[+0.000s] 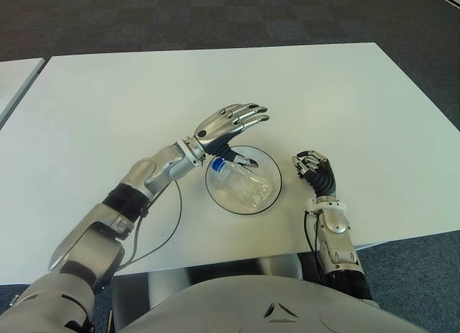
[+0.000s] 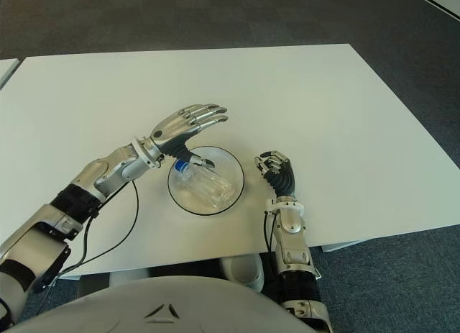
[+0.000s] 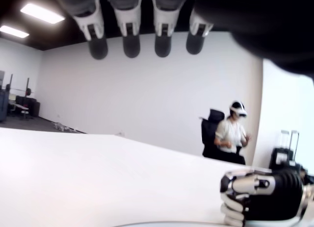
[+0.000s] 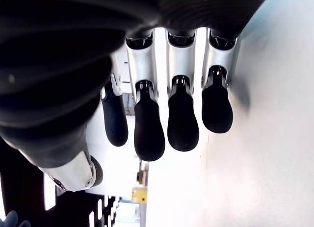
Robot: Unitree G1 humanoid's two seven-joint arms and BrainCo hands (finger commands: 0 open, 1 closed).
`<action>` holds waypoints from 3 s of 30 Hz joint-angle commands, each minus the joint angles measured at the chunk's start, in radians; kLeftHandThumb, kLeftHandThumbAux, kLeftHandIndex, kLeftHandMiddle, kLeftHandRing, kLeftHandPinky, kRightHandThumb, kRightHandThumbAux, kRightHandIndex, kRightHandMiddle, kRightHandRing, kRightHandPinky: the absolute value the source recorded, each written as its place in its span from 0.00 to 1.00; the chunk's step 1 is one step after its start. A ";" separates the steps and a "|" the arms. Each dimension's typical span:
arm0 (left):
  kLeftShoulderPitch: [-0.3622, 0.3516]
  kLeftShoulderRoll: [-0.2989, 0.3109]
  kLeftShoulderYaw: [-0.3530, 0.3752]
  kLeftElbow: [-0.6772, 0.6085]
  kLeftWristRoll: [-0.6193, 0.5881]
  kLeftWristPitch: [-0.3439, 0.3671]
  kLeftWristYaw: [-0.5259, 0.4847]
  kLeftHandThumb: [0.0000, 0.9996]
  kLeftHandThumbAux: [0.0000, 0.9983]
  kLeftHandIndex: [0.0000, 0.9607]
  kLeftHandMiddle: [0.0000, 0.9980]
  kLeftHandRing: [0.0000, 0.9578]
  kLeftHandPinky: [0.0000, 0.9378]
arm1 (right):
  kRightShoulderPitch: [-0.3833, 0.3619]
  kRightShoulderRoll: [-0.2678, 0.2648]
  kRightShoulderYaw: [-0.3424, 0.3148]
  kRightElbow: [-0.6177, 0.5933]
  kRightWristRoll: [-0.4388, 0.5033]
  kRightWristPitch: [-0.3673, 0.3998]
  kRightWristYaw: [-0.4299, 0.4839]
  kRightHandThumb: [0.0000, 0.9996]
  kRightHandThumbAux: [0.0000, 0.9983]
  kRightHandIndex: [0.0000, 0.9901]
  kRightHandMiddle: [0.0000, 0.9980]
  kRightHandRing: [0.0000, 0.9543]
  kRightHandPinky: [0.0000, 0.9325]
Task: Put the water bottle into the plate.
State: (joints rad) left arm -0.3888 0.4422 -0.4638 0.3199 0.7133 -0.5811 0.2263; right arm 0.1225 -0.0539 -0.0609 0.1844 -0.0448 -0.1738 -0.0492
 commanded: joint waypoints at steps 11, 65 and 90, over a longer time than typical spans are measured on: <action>0.216 -0.093 0.147 -0.094 -0.340 -0.017 -0.088 0.11 0.30 0.00 0.00 0.00 0.00 | 0.026 0.003 -0.001 0.029 0.005 0.028 0.004 0.71 0.73 0.44 0.71 0.72 0.73; 0.657 -0.470 0.501 -0.166 -0.651 0.105 -0.013 0.63 0.74 0.42 0.46 0.49 0.54 | -0.003 -0.016 -0.004 0.080 -0.001 0.008 0.005 0.71 0.73 0.44 0.70 0.72 0.74; 0.680 -0.471 0.503 -0.116 -0.507 0.175 0.055 0.71 0.72 0.45 0.72 0.73 0.72 | -0.010 -0.022 -0.005 0.077 0.002 0.014 0.014 0.71 0.73 0.44 0.70 0.72 0.74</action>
State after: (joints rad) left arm 0.2856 -0.0335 0.0483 0.1964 0.1989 -0.4302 0.2943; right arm 0.0948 -0.0777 -0.0652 0.2347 -0.0470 -0.2016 -0.0396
